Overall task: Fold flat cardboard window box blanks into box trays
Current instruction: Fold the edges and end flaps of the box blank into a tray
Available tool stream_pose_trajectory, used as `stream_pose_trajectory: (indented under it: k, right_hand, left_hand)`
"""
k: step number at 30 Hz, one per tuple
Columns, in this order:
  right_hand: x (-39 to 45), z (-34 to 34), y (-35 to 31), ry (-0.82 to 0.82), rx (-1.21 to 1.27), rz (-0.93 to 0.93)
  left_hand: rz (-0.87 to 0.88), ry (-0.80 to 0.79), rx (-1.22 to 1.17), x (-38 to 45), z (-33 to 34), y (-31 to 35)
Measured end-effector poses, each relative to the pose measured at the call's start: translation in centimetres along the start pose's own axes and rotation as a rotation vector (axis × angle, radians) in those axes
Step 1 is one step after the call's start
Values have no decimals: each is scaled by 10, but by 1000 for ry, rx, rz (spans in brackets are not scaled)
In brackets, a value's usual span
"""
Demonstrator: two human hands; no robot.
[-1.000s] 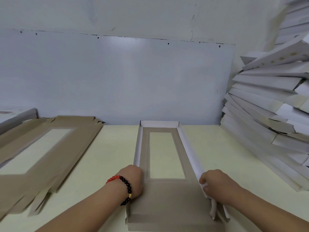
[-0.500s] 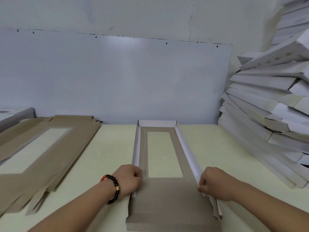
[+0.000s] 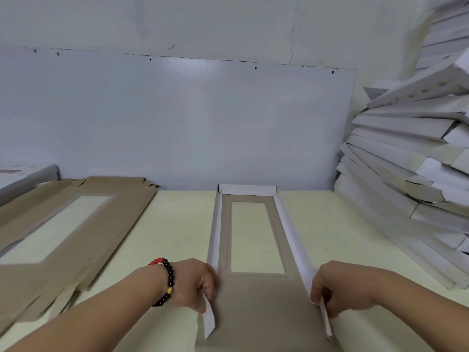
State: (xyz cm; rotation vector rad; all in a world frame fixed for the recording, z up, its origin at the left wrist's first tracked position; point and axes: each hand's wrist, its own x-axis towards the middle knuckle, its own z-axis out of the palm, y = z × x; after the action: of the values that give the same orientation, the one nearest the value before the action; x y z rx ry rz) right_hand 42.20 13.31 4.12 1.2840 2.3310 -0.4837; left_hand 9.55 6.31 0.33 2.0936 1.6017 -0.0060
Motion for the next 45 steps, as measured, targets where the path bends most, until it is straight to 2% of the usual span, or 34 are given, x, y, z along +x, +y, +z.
stream_pose_trajectory:
  k: [4,10,19,26,31,38,45]
  right_hand:
    - [0,9,4,133,-29,-95]
    - [1,26,2,443,-345,-162]
    - [18,63,16,628,58,-271]
    - [20,62,16,663,194,-245]
    - [21,63,21,657,111,-277]
    - [23,63,37,524,-109,-355]
    - [11,49,32,364,-174,-366]
  left_hand:
    - [36,69,18,0,2,-4]
    - [66,247,49,-3,14,-7]
    - [101,512,46,-6,44,-13]
    - [161,546,26,-4,46,-13]
    - [159,519,24,-7,44,-13]
    - [235,606,12,-12,45,-16]
    - [258,587,3,-14,41,-15]
